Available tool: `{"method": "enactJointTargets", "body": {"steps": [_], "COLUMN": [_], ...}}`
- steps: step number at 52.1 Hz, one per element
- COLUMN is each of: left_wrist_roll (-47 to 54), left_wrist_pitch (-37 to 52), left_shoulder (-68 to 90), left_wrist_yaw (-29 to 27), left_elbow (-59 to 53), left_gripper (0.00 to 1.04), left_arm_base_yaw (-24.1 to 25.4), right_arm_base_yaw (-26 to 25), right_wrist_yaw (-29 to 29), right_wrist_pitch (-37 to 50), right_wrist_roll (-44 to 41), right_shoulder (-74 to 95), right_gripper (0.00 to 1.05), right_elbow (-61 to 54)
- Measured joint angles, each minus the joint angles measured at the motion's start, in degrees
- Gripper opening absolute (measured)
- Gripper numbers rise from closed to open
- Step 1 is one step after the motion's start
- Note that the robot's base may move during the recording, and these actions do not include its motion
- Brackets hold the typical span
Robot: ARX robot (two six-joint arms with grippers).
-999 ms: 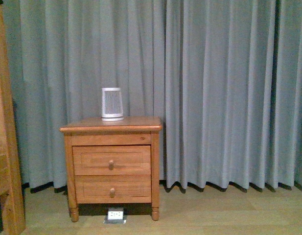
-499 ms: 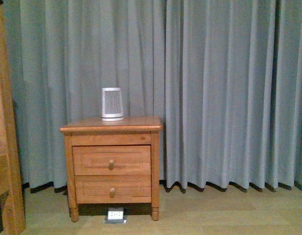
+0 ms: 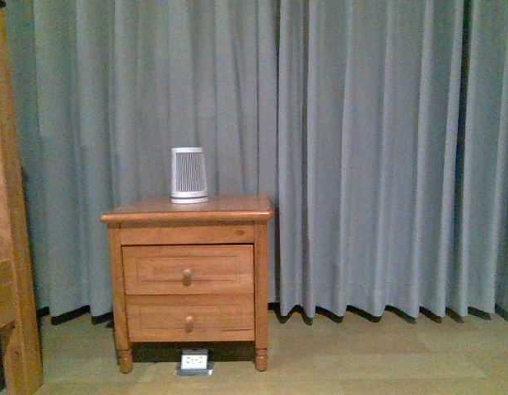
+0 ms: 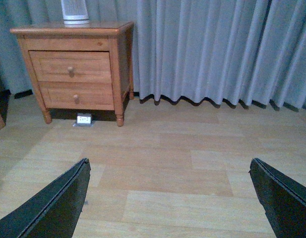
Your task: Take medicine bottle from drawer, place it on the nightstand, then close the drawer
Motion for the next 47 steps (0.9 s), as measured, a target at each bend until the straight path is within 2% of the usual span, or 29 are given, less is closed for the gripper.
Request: {"method": "enactJointTargets", "body": {"steps": [47], "left_wrist_roll": [0.0], "left_wrist_pitch": [0.0], "left_shoulder": [0.0], "left_wrist_yaw": [0.0], "left_elbow": [0.0], "left_gripper": [0.98], "left_arm_base_yaw": [0.0], "right_arm_base_yaw": [0.0], "right_wrist_yaw": [0.0], "right_wrist_pitch": [0.0], "right_wrist_roll": [0.0], "right_shoulder": [0.0], "right_gripper": [0.98], "right_elbow": [0.0]}}
